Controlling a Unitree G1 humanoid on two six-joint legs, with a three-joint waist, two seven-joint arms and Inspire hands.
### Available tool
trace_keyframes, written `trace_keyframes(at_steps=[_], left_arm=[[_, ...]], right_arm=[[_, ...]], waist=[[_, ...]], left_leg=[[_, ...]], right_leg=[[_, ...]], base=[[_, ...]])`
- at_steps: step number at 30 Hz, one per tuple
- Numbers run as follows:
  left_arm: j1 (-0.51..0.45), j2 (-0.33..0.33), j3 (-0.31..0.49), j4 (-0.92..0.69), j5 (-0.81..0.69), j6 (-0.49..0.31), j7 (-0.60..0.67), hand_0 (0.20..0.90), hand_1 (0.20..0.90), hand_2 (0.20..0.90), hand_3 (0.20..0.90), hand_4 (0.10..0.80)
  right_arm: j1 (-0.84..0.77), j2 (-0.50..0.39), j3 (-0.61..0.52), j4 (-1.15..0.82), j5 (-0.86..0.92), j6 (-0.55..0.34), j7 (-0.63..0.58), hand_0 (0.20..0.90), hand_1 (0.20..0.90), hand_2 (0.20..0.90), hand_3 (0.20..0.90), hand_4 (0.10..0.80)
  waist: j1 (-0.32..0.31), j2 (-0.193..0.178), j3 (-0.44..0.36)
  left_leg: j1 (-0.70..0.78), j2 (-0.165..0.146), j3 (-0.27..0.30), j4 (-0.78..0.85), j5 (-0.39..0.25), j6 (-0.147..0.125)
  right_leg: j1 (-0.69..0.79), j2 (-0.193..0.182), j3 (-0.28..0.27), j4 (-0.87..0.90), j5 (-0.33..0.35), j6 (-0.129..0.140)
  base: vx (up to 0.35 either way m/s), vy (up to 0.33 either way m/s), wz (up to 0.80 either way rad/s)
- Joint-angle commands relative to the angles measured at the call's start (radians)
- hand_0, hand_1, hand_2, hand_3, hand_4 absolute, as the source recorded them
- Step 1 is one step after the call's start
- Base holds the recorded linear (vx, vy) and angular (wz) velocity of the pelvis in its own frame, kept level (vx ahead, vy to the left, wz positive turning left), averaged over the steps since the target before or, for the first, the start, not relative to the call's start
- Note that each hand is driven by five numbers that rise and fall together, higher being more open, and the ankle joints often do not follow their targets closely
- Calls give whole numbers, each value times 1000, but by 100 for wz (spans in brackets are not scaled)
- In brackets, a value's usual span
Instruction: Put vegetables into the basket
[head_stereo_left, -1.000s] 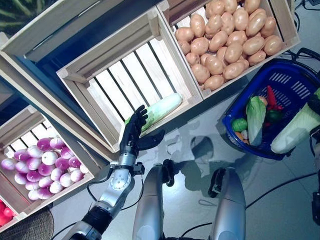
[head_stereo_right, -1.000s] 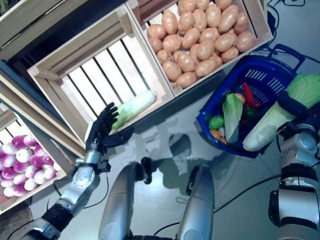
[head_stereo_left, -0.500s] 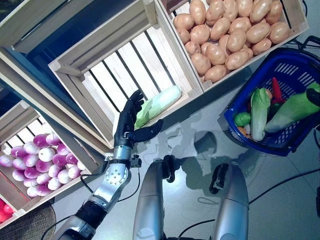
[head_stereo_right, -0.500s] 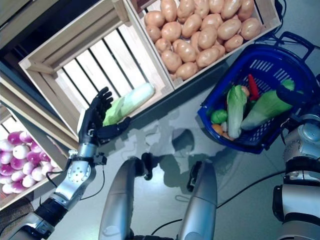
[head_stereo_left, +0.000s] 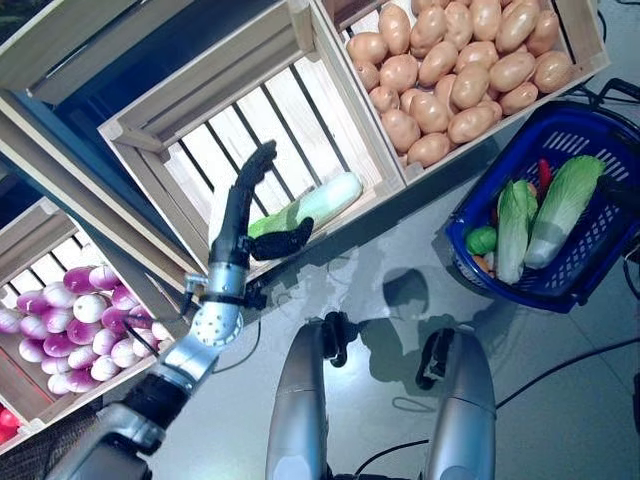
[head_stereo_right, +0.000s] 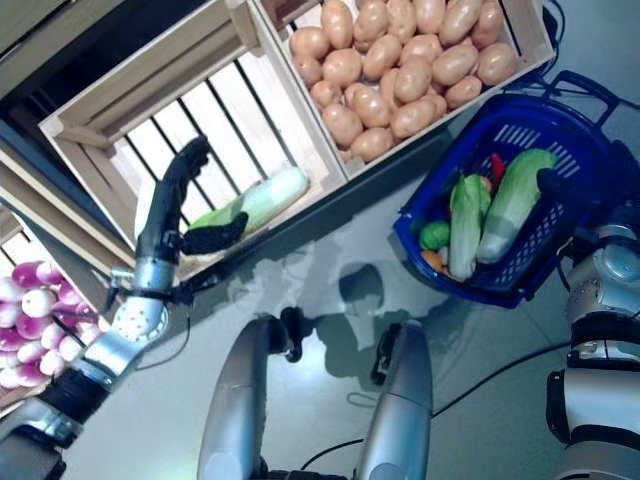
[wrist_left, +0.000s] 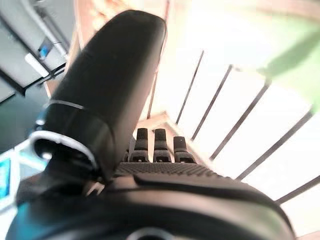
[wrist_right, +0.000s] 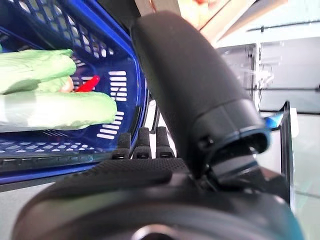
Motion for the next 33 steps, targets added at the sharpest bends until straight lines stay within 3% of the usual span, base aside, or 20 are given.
trace_keyframes(at_steps=[1,8,16,25,33], left_arm=[[-147,74,81,77,32,9,35,900,900,900,900,800],[-341,88,20,245,32,40,35,900,900,900,900,800],[-530,56,-87,444,-4,103,-66,900,900,900,900,800],[-616,32,-141,584,-47,151,-152,900,900,900,900,800],[-604,5,-141,659,-52,161,-152,900,900,900,900,800]], right_arm=[[-85,-60,40,-41,-30,-64,57,900,900,900,900,800],[-105,-35,89,-7,-23,-52,86,900,900,900,900,800],[-149,-5,139,9,2,-45,100,900,900,900,900,800],[-164,22,177,16,23,-62,106,900,900,900,900,800],[-154,44,174,43,40,-87,103,900,900,900,900,800]], waist=[[-47,-51,-10],[-78,-66,-5],[-106,-86,-4],[-121,-100,-4],[-122,-101,-4]], left_leg=[[91,9,41,65,-180,28],[80,29,56,65,-180,26],[45,45,66,67,-182,27],[4,48,70,55,-180,23],[-16,43,74,39,-181,16]], right_leg=[[43,43,7,-123,126,-40],[19,56,25,-125,136,-30],[-22,73,38,-130,150,-14],[-65,92,47,-150,166,3],[-84,98,50,-175,172,14]], base=[[-8,71,-3],[-16,54,-11],[-35,30,-12],[-29,-5,-8],[-3,0,-1]])
